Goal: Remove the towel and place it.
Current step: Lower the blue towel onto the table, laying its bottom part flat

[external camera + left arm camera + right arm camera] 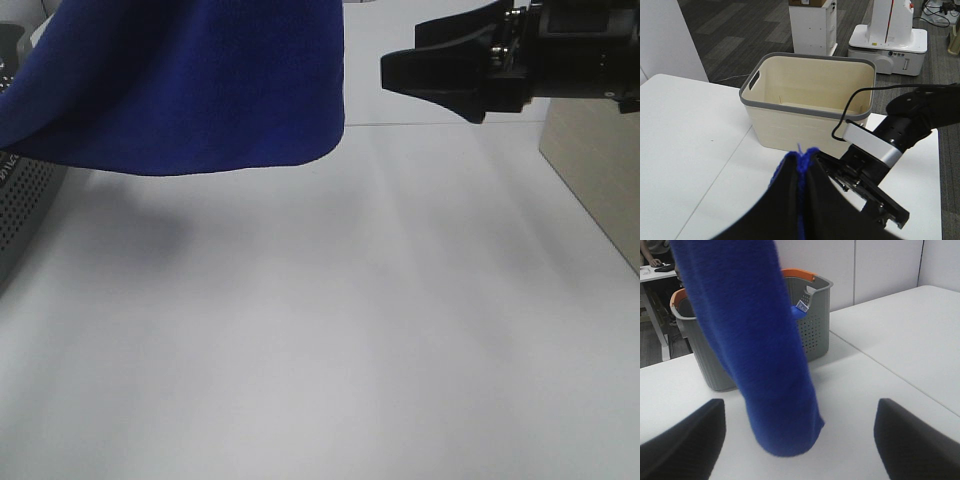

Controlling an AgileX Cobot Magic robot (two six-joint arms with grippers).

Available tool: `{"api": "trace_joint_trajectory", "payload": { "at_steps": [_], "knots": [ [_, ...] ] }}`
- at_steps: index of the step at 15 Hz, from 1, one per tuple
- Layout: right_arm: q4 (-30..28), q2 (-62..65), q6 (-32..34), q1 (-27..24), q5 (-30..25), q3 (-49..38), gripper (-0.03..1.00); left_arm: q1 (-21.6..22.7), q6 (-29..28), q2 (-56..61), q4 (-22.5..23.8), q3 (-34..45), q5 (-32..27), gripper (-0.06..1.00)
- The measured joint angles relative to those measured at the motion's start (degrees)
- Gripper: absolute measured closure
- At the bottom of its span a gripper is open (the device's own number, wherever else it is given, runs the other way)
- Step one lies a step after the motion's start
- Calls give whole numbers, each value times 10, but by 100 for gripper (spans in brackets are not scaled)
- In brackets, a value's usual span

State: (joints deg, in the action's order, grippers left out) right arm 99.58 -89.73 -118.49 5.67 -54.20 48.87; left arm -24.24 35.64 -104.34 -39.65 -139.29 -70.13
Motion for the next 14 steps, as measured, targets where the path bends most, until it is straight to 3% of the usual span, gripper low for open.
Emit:
{"api": "trace_joint_trajectory", "payload": {
  "at_steps": [4, 9, 14],
  "knots": [
    [0, -78, -3, 83, -2, 82, 21, 0, 2, 0, -1, 0, 0, 94],
    [0, -101, -2, 163, -13, 99, 21, 0, 2, 0, 9, 0, 0, 94],
    [-81, -101, 74, 165, -2, 99, 51, 0, 2, 0, 29, 0, 0, 94]
  ]
}}
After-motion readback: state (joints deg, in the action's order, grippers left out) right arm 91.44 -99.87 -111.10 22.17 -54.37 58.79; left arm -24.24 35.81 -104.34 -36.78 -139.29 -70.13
